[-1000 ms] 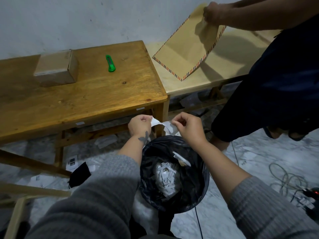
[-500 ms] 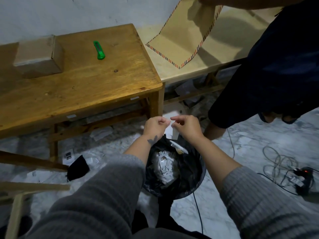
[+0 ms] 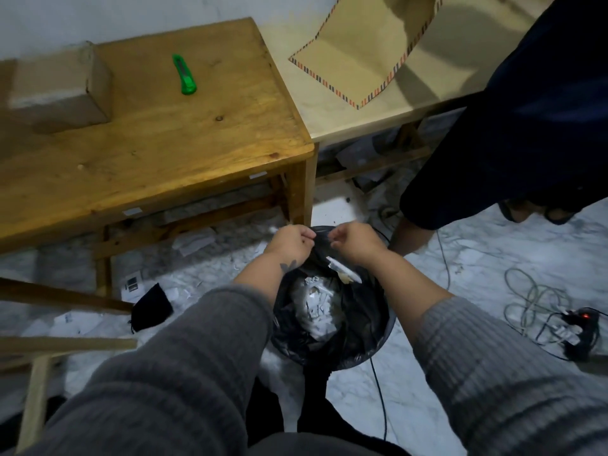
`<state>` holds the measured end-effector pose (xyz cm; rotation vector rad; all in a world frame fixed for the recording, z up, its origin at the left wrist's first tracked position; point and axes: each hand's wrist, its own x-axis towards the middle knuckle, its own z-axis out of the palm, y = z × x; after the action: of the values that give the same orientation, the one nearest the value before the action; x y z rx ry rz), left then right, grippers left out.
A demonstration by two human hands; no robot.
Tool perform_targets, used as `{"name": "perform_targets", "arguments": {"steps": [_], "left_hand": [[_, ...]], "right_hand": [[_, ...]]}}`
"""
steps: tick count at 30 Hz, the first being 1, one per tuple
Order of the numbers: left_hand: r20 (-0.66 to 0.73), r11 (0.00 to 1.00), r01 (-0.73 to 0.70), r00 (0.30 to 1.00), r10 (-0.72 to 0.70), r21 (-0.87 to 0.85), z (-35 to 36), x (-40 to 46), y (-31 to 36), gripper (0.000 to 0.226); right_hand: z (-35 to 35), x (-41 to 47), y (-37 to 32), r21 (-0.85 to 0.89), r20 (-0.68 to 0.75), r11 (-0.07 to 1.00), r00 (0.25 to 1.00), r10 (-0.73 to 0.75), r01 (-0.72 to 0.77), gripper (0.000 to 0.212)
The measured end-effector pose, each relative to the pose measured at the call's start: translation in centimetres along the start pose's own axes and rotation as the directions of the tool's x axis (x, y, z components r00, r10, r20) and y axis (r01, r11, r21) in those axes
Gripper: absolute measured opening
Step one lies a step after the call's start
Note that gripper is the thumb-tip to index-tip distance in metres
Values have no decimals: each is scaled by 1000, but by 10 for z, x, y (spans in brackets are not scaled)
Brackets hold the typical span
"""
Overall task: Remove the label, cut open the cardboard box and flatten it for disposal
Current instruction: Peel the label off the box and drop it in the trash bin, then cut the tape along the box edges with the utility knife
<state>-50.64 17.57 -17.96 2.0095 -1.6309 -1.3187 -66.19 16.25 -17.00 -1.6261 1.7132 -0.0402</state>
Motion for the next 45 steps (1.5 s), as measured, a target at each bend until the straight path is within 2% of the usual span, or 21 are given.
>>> {"name": "perform_targets", "arguments": {"steps": [3,7,10,15,19,24,31,36,41,45], "left_hand": [[-53,999,-36,998,37,13,-33,2,14,15],[-162,996,-70,984,78,49,-95,2,33,20],[-262,993,-79,960,99,85,-145,-1,39,21],[-410,995,-80,907,101,66,-228,5,26,22],[-505,996,-55,859,85,73,-292,23,1,21],[-518,993,-42,850,94,111,-376,58,-45,22],[-564,982,-2,818,110,189,-455,117,-117,35],[-579,920,55,791,197,388,-469,143,-147,48],[-580,903,59,783,223,426,-465,154,-155,52],[-591,909,57,776,220,413,-465,155,-160,52]], "right_hand": [[-23,7,-33,-70,-11,995,998,-69,68,21],[-55,14,-91,-65,-81,981,979,-186,181,23],[-73,22,-140,-109,-53,956,959,-280,273,24],[-78,49,-226,-171,-82,917,922,-378,360,23],[-68,81,-286,-149,-105,911,909,-402,386,20],[-47,136,-359,-130,-166,924,910,-379,361,21],[-17,223,-406,-4,-313,982,932,-181,190,21],[4,259,-402,-34,-379,999,924,-48,37,32],[13,283,-398,-66,-423,997,906,14,-46,43],[22,298,-414,14,-383,1000,923,24,-20,49]]}}
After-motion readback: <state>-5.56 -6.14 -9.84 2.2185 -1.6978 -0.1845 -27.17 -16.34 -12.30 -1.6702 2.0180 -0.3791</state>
